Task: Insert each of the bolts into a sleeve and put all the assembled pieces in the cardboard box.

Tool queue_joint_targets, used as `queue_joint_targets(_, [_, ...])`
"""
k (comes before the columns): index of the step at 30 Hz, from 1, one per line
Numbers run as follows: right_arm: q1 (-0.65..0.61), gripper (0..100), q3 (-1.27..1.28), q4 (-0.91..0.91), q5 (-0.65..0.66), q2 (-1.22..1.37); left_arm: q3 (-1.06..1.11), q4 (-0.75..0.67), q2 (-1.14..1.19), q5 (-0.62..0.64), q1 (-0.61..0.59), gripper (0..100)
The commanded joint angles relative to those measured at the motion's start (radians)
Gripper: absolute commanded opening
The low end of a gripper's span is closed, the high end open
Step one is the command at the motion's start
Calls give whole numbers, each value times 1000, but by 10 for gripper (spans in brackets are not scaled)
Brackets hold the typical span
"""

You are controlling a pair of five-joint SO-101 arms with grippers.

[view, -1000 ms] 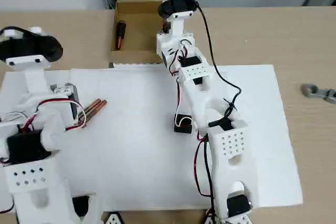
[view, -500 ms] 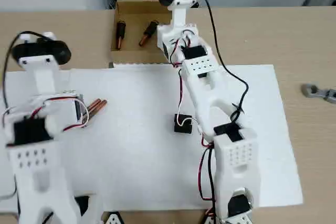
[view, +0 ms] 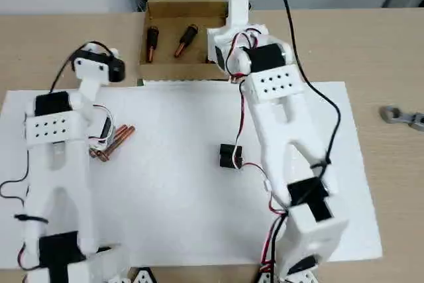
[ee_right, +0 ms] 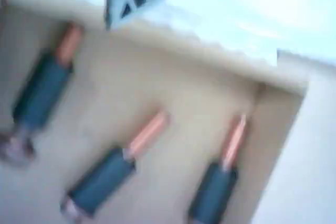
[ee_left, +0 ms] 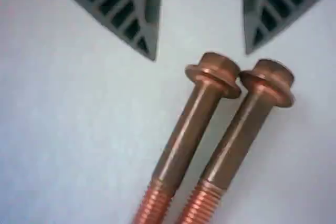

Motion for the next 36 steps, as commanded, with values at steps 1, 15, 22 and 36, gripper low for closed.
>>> queue_joint_targets(1, [16,188,-48,99,43,-119,-47,37,43,-143,-15,104])
queue_joint_targets(15, [24,190,-46,312,46,-262,-209,-11,322,-290,-18,105])
queue_joint_targets(22, [22,190,-46,367,46,-288,-291,-9,517,-353,-29,105])
queue_joint_targets(36, [19,190,-46,381,46,-305,-415,-12,813,-367,-31,100])
